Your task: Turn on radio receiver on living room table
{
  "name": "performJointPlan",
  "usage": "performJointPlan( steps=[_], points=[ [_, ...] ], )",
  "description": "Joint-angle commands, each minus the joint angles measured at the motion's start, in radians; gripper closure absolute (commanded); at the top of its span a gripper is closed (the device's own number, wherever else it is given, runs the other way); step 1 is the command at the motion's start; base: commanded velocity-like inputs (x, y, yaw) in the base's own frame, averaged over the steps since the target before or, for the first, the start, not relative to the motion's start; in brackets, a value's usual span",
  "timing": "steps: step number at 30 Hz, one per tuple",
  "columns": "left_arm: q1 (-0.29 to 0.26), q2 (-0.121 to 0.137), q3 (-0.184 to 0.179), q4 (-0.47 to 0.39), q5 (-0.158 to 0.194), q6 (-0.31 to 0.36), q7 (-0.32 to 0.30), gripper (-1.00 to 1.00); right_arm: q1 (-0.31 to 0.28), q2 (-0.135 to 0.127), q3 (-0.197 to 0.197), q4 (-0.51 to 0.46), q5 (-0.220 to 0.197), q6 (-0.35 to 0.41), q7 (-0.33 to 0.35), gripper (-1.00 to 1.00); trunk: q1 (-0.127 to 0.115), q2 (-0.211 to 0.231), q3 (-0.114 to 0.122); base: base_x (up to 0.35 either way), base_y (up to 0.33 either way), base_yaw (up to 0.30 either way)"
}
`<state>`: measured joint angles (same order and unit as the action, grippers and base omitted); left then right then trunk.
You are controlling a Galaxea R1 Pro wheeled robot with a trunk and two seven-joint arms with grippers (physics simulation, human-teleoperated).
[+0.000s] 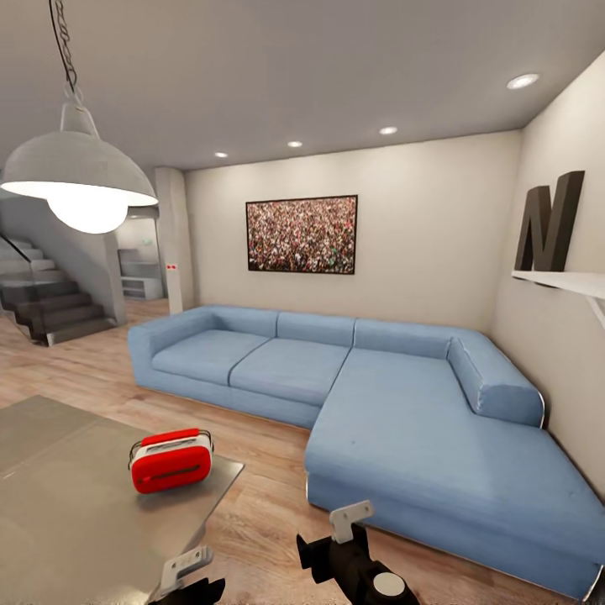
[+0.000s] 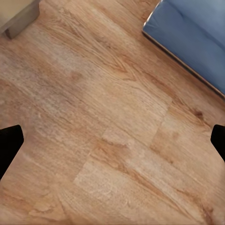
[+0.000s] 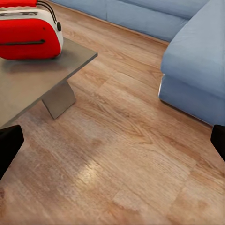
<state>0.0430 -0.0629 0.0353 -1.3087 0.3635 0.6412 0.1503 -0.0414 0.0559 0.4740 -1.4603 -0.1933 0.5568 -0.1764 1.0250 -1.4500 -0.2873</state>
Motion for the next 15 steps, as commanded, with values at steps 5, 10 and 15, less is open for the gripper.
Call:
performJointPlan(
  steps=[5,10,15],
  points=[
    [0.000,0.000,0.000,0.000,0.000,0.000,0.000,-1.00,0.000,0.001,-0.001,-0.001,0.001,-0.002,0.000,-1.00,0.000,0.000,-0.008,0.000,0.000,0.000],
    [0.000,0.000,0.000,0.000,0.000,0.000,0.000,-1.00,0.000,0.002,-0.002,-0.001,0.000,-0.001,0.000,-1.00,0.000,0.000,-0.016,0.000,0.000,0.000],
    [0.000,-0.001,0.000,0.000,0.000,0.000,0.000,-1.00,-0.001,0.002,-0.002,-0.002,0.000,0.001,0.000,-1.00,0.000,0.000,-0.025,0.000,0.000,0.000]
  ],
)
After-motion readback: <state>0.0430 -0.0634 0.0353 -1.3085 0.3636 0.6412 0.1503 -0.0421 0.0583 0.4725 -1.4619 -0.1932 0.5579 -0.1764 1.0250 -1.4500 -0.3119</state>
